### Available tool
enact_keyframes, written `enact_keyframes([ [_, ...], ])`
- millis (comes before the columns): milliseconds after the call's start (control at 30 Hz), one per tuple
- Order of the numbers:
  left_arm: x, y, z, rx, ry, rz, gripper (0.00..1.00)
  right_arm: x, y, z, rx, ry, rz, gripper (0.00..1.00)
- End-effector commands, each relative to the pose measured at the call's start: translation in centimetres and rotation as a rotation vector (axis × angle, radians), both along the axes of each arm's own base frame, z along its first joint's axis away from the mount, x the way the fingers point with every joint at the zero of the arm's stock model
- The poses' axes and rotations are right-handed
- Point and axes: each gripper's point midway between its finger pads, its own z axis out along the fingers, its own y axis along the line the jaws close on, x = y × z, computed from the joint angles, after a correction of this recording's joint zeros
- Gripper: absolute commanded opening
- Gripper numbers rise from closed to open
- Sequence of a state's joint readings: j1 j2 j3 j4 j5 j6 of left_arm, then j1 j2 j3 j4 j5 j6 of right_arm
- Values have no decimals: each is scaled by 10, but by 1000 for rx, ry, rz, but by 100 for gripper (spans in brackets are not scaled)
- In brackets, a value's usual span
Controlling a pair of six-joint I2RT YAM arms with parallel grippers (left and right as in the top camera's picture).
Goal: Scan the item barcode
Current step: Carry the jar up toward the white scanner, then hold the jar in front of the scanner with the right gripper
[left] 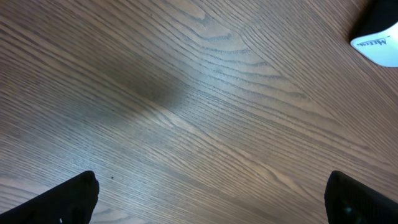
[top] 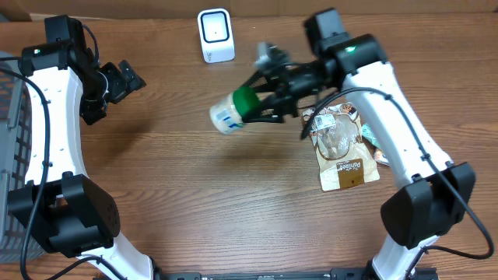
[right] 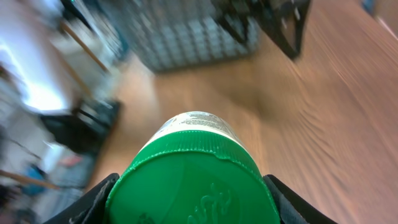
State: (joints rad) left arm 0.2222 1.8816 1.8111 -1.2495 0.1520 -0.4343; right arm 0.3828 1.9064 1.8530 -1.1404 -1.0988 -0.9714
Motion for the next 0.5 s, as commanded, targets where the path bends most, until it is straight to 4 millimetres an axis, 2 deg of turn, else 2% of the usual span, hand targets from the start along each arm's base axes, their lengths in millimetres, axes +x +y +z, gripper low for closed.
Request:
enact_keyframes([
  [0, 2, -3, -4, 6, 8, -16, 99, 33, 8, -23, -300, -93, -272, 51],
  [200, 2, -3, -4, 6, 8, -16, 99, 93, 9, -43, -483, -296, -578, 52],
  [300, 2, -3, -4, 6, 8, -16, 100, 135, 5, -44, -525, -457, -714, 52],
  [367, 2, -3, -4, 6, 8, -16, 100, 165, 4, -42, -544, -613, -762, 56],
  [467, 2, -3, -4, 6, 8, -16, 100, 193, 7, -40, -550, -781, -768, 58],
])
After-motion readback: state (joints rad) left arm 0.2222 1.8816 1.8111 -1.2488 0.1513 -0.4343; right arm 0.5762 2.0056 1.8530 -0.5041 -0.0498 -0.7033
